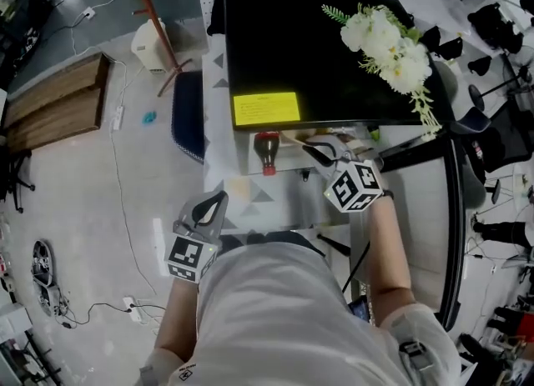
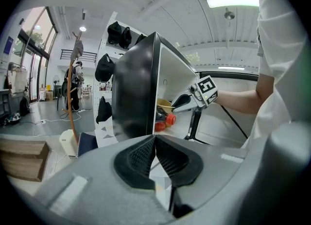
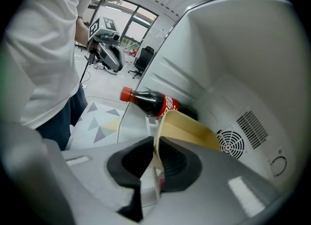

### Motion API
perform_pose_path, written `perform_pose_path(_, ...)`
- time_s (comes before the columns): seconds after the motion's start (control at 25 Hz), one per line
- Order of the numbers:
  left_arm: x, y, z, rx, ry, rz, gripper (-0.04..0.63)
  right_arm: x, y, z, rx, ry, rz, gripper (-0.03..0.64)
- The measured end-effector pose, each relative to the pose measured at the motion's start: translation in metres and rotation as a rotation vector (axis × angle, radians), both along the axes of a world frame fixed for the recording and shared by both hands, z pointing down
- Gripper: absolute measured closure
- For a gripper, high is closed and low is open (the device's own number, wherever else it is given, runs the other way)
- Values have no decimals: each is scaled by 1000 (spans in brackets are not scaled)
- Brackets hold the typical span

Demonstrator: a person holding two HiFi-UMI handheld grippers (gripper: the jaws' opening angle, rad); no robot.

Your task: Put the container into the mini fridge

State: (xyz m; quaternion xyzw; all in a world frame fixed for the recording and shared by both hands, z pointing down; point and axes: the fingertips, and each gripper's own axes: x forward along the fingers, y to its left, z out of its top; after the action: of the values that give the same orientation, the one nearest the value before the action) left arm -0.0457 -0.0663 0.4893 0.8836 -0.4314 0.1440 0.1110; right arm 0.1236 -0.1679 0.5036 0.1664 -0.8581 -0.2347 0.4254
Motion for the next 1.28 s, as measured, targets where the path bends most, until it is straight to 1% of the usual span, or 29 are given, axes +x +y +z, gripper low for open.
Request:
perform_pose_path(0.12, -3, 4, 1, -4, -7, -8, 584, -4, -3, 1, -11, 0, -37, 581)
perform_pose_path(0.24, -7, 8, 1, -8, -15, -13, 584, -5, -3, 1, -13, 3, -45, 575)
perform_pose_path(0.48, -4, 10, 1, -9, -12, -15, 584, -9, -4, 1, 12, 31, -20, 548)
perform_pose_path(0.6, -1, 11, 3, -11, -15, -11, 584, -15, -5, -5, 21, 4, 1, 525)
perform_pose_path(0.76, 2, 13, 3, -10, -16, -7, 584, -22, -7, -10, 32, -27, 26, 523)
perform_pose_path(0.84, 4, 13, 2, -9, -16, -4, 584, -25, -8, -9, 36, -27, 33, 523)
perform_pose_path(0.88, 4, 13, 3, -10, -17, -3, 584, -25, -9, -8, 42, -20, 34, 526)
perform_pose_path(0.96, 6, 13, 3, -11, -17, -2, 584, -25, -9, -9, 56, -13, 33, 568)
perform_pose_path(1.0, 7, 13, 3, -10, -17, -1, 584, -25, -8, -10, 57, -17, 31, 574)
perform_pose_path(1.28, 12, 12, 4, -9, -18, 10, 584, -15, 7, -13, 48, -11, -45, 591)
